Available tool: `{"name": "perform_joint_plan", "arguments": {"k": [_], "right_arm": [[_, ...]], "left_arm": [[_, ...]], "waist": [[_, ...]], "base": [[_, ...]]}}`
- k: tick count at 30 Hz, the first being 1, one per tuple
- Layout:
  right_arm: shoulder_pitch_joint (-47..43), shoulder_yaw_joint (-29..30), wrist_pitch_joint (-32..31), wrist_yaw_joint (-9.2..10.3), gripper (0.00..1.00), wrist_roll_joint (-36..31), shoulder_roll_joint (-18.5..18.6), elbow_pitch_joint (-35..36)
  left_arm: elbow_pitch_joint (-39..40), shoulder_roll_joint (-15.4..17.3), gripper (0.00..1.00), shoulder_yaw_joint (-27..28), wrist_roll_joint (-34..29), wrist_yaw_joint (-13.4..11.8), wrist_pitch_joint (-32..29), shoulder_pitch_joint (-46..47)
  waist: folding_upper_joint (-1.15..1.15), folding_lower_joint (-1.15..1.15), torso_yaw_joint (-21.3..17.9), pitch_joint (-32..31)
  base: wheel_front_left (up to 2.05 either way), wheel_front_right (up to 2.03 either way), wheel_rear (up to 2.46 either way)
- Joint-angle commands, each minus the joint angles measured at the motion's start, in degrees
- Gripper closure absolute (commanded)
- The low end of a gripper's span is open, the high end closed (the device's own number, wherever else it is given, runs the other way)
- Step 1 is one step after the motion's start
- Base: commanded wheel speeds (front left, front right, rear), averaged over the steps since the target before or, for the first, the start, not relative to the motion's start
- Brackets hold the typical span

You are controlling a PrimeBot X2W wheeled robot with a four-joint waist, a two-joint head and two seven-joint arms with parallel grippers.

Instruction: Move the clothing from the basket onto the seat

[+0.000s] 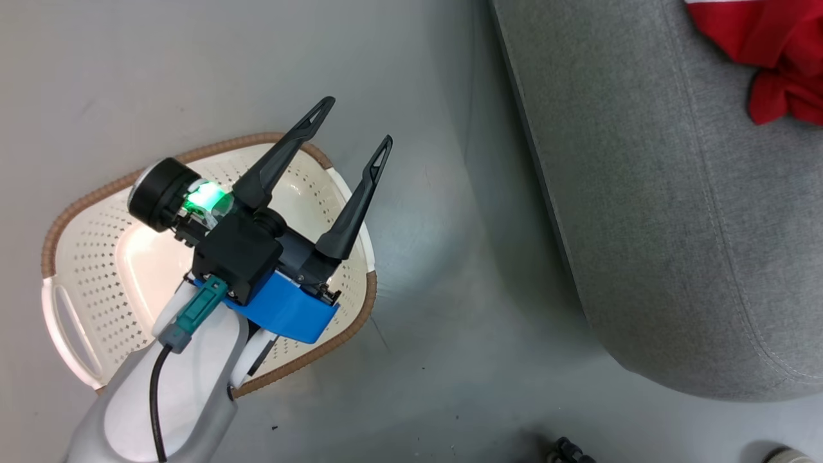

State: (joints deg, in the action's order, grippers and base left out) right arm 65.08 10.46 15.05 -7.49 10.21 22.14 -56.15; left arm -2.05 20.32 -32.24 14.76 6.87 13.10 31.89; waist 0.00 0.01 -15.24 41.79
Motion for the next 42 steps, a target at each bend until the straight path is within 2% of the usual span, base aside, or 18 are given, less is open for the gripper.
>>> {"name": "perform_joint_plan", "arguments": {"k": [1, 11, 18, 28, 35, 42], "right_arm": [[-1.4, 0.4, 0.2, -0.01, 0.00, -0.7, -0.3, 0.1], [-10.3, -0.1, 0.2, -0.01, 0.00, -4.2, -1.0, 4.5], [-20.8, -1.1, 0.1, -0.01, 0.00, -4.5, -1.5, 10.3], [-37.6, -4.9, -3.5, -0.01, 0.00, -4.2, -7.7, 23.0], [-49.5, -6.2, -8.0, -0.01, 0.00, -4.3, -11.9, 34.6], [-55.6, -7.8, -9.9, -0.01, 0.00, -4.6, -14.7, 41.0]], "left_arm": [[-0.8, -0.5, 0.00, -0.1, 0.4, -0.3, 0.7, -0.1], [-8.3, -5.3, 0.00, 1.1, 2.6, -0.9, 2.1, -4.5], [-10.1, -9.4, 0.00, 5.7, 3.9, -1.1, 2.1, -10.9], [-12.8, -12.3, 0.00, 14.6, 3.6, -0.4, 2.2, -21.2], [-14.6, -12.9, 0.00, 21.5, 3.5, -0.1, 2.1, -26.1], [-15.5, -13.2, 0.00, 24.5, 4.0, 0.3, 2.1, -28.5]], "waist": [[0.00, -0.01, 0.2, -1.6], [0.00, -0.01, 3.4, -13.9], [0.00, -0.01, 6.7, -24.1], [0.00, -0.01, 10.4, -34.1], [0.00, -0.01, 13.9, -38.2], [0.00, -0.01, 15.8, -40.0]], "base": [[0.00, 0.00, 0.00], [0.00, 0.00, 0.00], [0.00, 0.00, 0.00], [0.00, 0.00, 0.00], [0.00, 0.00, 0.00], [0.00, 0.00, 0.00]]}}
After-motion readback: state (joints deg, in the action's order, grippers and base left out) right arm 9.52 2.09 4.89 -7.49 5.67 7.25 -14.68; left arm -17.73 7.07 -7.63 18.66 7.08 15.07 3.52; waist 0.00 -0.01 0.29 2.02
